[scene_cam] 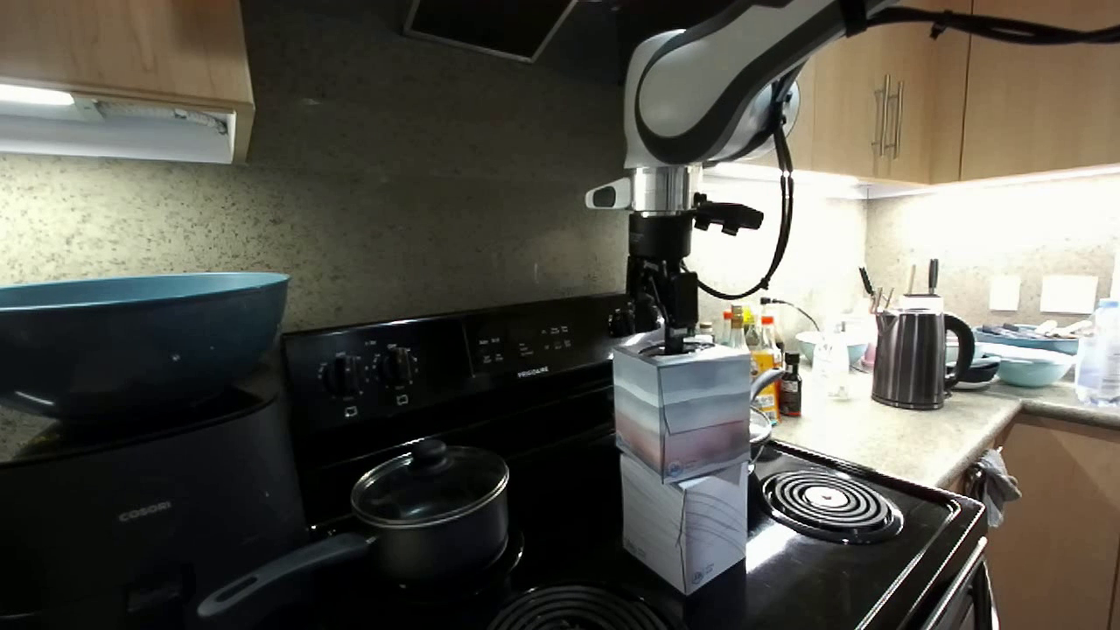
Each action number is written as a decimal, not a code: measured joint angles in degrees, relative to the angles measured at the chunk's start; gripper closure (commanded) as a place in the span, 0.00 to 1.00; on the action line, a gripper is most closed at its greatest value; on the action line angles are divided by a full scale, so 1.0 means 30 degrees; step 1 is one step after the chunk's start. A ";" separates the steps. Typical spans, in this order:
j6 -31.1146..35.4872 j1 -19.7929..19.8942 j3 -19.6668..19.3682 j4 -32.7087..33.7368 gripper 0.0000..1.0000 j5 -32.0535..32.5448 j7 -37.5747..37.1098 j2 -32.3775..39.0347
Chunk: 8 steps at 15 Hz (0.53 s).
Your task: Pick up the tissue box on top and then set it back down on the other box.
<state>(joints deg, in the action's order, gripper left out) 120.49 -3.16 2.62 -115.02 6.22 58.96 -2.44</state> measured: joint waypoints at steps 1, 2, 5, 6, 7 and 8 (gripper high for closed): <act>0.0154 -0.0001 0.0000 -0.0013 0.00 0.0037 -0.0154 -0.0082; 0.0344 -0.0004 0.0000 -0.0034 0.00 0.0108 -0.0353 -0.0177; 0.0826 -0.0033 0.0021 -0.0150 0.00 0.0680 -0.1301 -0.0641; 0.0844 -0.0044 0.0036 -0.0208 0.00 0.0836 -0.1787 -0.0874; 0.0844 -0.0050 0.0047 -0.0265 0.00 0.0957 -0.2268 -0.1135; 0.0844 -0.0051 0.0051 -0.0327 0.00 0.1056 -0.2769 -0.1390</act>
<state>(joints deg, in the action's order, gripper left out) 123.03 -3.31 2.77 -116.00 9.39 50.65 -6.61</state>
